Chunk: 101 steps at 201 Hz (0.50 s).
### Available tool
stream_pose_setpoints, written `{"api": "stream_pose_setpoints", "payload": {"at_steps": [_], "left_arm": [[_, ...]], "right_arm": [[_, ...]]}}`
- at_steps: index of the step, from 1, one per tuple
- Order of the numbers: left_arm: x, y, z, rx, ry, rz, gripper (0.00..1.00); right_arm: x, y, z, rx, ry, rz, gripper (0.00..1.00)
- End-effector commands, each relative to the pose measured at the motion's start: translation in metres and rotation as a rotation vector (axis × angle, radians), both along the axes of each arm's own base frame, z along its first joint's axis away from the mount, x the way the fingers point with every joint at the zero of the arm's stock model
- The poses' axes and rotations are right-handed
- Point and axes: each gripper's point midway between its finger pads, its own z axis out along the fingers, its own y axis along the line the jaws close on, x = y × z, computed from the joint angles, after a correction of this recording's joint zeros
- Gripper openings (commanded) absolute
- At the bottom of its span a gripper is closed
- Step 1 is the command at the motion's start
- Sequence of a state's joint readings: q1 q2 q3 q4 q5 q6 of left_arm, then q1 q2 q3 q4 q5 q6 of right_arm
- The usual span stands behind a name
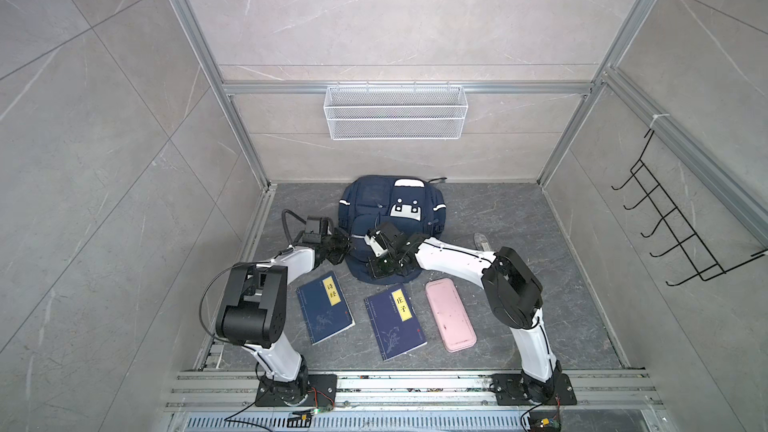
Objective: Pack the student bag
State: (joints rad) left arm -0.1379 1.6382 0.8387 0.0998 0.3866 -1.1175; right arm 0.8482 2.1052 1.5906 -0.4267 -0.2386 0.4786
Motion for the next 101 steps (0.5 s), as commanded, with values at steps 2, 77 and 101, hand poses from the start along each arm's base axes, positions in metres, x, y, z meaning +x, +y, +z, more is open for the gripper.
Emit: {"api": "stream_pose_setpoints", "payload": {"at_steps": [2,77,101], "left_arm": [[0.007,0.015,0.022,-0.049,-0.091,0.107,0.0],[-0.009,-0.048,0.029,-0.107,-0.165,0.061,0.11],[0.0,-0.088,0.036,-0.132,-0.187,-0.004,0.15]], "right_arm": [[0.017,-0.034,0.011,-0.025,-0.029,-0.058,0.0],[0.062,-0.104,0.033,-0.078,-0.075,-0.126,0.0],[0.061,-0.111,0.035,-0.086,-0.057,-0.106,0.0]]}}
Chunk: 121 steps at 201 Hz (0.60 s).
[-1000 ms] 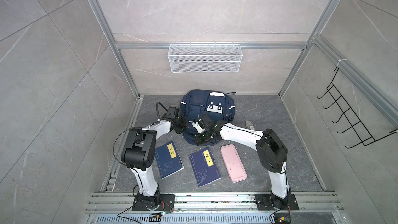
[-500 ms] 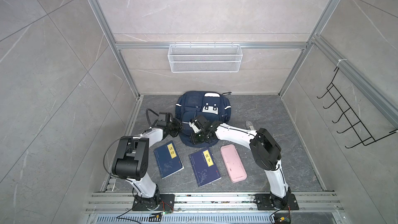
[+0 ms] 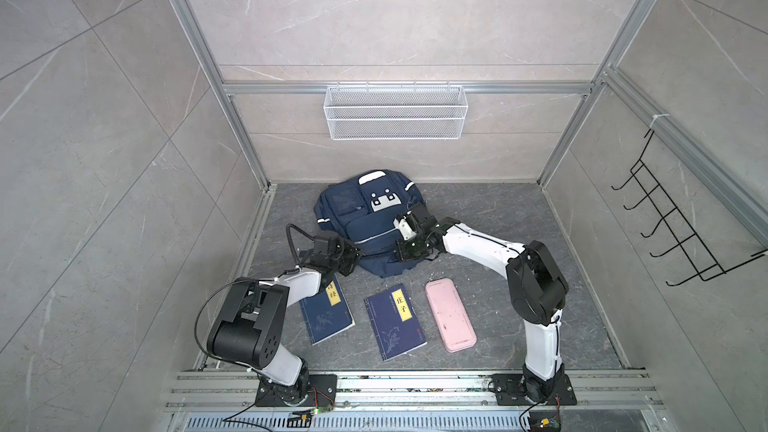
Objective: Pack the student bag
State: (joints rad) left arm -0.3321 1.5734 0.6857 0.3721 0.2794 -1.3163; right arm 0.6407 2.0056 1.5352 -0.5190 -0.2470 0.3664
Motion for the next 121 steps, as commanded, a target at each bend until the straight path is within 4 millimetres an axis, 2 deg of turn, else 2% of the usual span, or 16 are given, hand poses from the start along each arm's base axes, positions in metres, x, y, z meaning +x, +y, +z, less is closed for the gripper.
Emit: {"api": "stream_pose_setpoints", "payload": {"at_steps": [1,18,40,82,121], "left_arm": [[0.023,-0.029,0.025,-0.035,-0.095,-0.01,0.15],[0.031,-0.042,0.028,-0.052,-0.101,-0.019,0.15],[0.04,-0.045,0.031,-0.062,-0.108,-0.003,0.15],[0.046,-0.051,0.036,-0.071,-0.113,-0.002,0.15],[0.047,-0.053,0.043,-0.072,-0.122,-0.006,0.15]], "right_arm": [[0.006,-0.019,0.017,-0.039,-0.035,0.004,0.0],[-0.005,-0.015,0.015,-0.02,-0.014,0.021,0.0],[-0.023,-0.004,0.012,-0.011,-0.004,0.051,0.0],[-0.056,0.047,0.007,0.001,0.005,0.138,0.0],[-0.065,0.082,-0.007,0.017,0.033,0.151,0.0]]}}
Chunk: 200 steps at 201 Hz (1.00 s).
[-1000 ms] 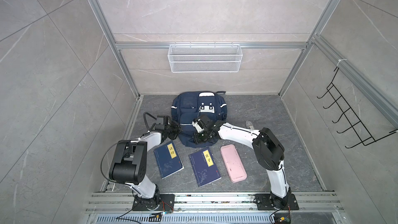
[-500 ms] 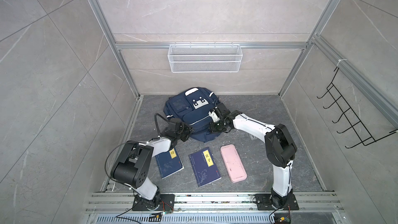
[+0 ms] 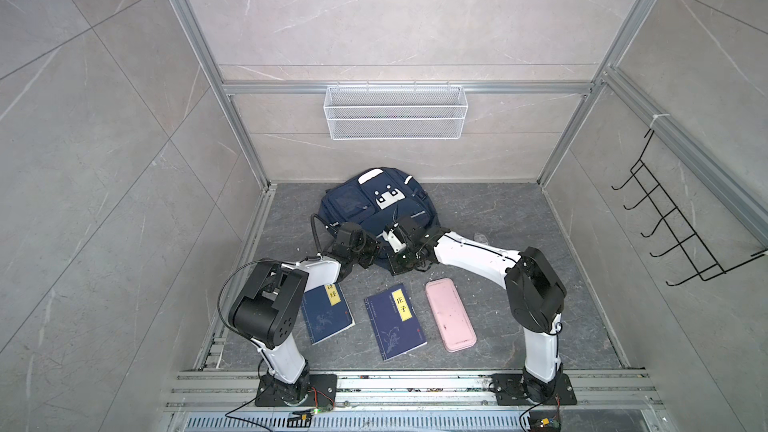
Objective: Pack the student bag
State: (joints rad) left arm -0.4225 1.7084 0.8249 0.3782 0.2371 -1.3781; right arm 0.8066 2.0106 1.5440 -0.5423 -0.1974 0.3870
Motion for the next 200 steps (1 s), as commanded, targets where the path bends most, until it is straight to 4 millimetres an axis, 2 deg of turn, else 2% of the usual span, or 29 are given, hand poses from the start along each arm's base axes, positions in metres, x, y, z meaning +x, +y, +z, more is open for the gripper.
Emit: {"api": "stream_pose_setpoints", "payload": {"at_steps": [1,19,40,61,86,121,143,166,200], "left_arm": [[0.027,-0.01,0.043,-0.054,-0.137,0.018,0.15],[0.026,-0.01,0.045,-0.057,-0.138,0.01,0.16],[0.025,-0.011,0.049,-0.041,-0.144,-0.015,0.21],[0.022,-0.007,0.056,0.019,-0.136,-0.06,0.32],[0.015,0.007,0.062,0.115,-0.119,-0.102,0.42],[0.004,0.034,0.068,0.255,-0.09,-0.164,0.46],[-0.001,0.054,0.063,0.364,-0.061,-0.18,0.46],[0.002,0.069,0.052,0.407,-0.021,-0.195,0.46],[0.013,0.07,0.033,0.445,0.027,-0.25,0.44]], "right_arm": [[-0.01,0.032,-0.004,0.055,0.041,0.024,0.0],[-0.008,0.038,-0.012,0.064,0.044,0.014,0.0],[-0.005,0.031,-0.019,0.043,0.039,-0.006,0.0],[-0.003,0.017,-0.019,0.036,0.031,-0.028,0.0],[0.003,-0.003,-0.011,0.04,0.014,-0.055,0.0],[0.001,-0.034,-0.009,0.03,0.007,-0.081,0.0],[-0.005,-0.054,-0.013,0.019,0.007,-0.103,0.0],[-0.01,-0.074,-0.014,0.008,0.002,-0.129,0.0],[-0.009,-0.101,-0.014,-0.012,-0.004,-0.166,0.0]]}}
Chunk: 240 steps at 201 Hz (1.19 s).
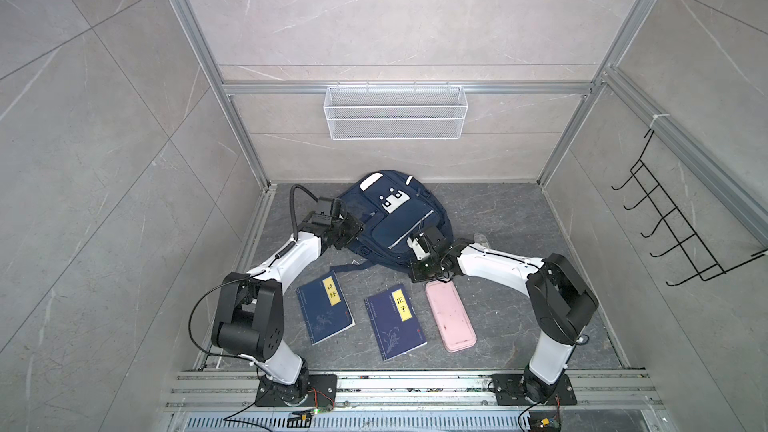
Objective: Pack the student bag
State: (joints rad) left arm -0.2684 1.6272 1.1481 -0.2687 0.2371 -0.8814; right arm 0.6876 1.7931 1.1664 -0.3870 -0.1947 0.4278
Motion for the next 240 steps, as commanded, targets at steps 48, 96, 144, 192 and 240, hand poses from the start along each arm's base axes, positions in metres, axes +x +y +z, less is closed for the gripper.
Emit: {"api": "stream_pose_setpoints", "payload": {"at_steps": [48,96,144,192,240], "left_arm": [[0.011,-0.001,-0.043,0.088,0.092,-0.075,0.41],[0.024,-0.011,-0.061,0.032,0.106,-0.059,0.35],[0.036,-0.014,-0.066,-0.002,0.09,-0.024,0.24],[0.039,-0.015,-0.065,-0.023,0.068,-0.009,0.23],[0.036,-0.016,-0.063,-0.049,0.036,-0.006,0.27]], "right_arm": [[0.001,-0.025,0.008,-0.026,-0.02,-0.009,0.0],[0.0,-0.017,0.009,0.013,0.0,0.005,0.0],[-0.006,-0.003,0.008,0.022,0.017,0.034,0.0],[-0.006,0.005,0.009,0.017,0.017,0.051,0.0],[-0.007,0.009,0.007,0.012,0.022,0.064,0.0]]}}
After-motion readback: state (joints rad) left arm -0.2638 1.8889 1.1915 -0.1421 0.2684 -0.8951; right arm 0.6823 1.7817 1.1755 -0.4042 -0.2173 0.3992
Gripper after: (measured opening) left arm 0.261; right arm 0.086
